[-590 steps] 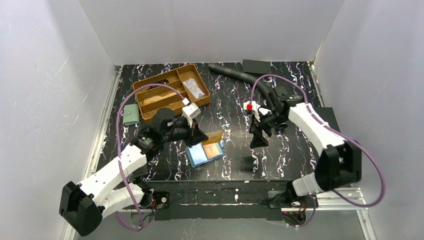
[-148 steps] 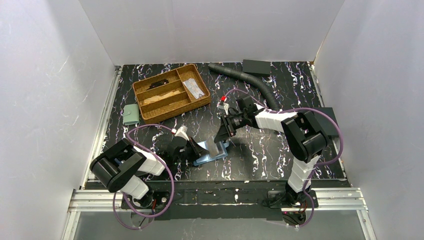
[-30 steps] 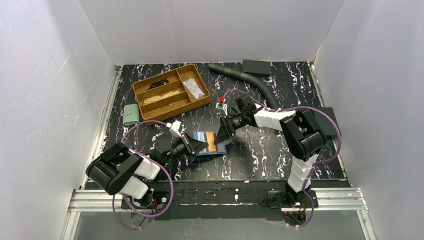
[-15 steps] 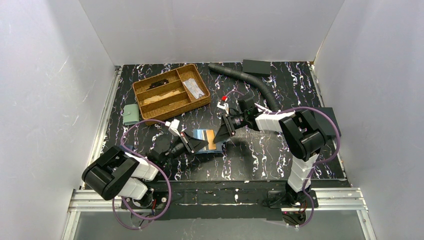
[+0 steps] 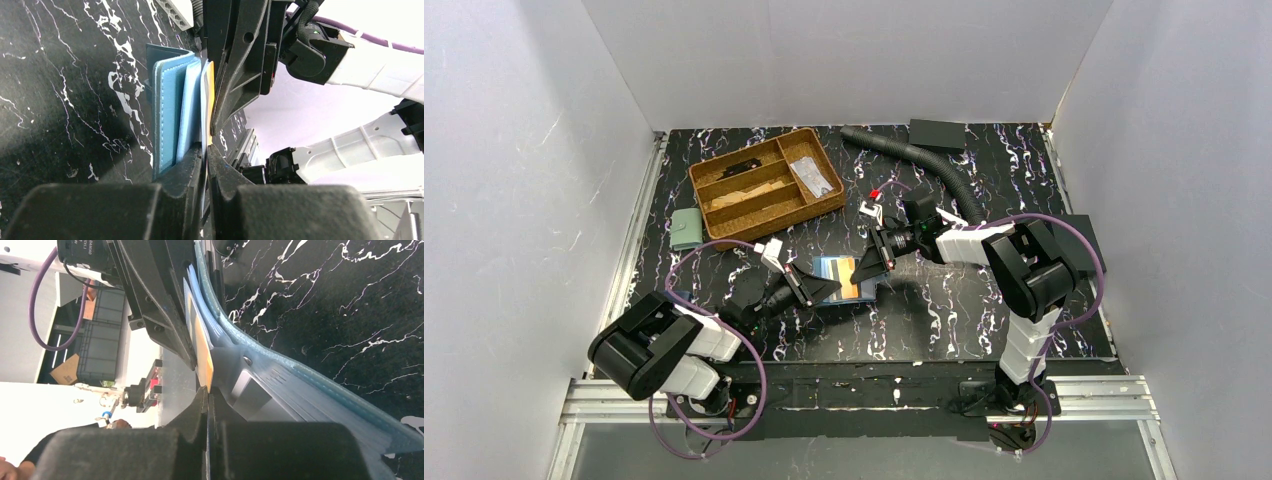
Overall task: Take the credit cards out of the card holder
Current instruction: Remove the credit card from the card holder.
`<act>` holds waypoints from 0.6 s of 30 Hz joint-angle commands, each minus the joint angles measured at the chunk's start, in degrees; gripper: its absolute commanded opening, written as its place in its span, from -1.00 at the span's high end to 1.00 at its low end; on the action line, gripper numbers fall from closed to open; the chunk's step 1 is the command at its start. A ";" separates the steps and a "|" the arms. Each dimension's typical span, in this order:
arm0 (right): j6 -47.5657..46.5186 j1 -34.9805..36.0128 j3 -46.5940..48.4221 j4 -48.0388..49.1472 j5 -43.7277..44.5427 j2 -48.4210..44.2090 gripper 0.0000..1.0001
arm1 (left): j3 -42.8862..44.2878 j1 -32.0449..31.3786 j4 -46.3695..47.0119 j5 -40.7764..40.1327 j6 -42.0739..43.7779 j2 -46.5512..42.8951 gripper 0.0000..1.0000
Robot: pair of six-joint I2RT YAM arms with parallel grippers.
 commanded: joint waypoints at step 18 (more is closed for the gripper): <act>-17.20 0.00 5.33 -18.59 4.67 5.17 0.97 | -3.83 1.31 3.69 -4.30 -1.68 5.15 0.73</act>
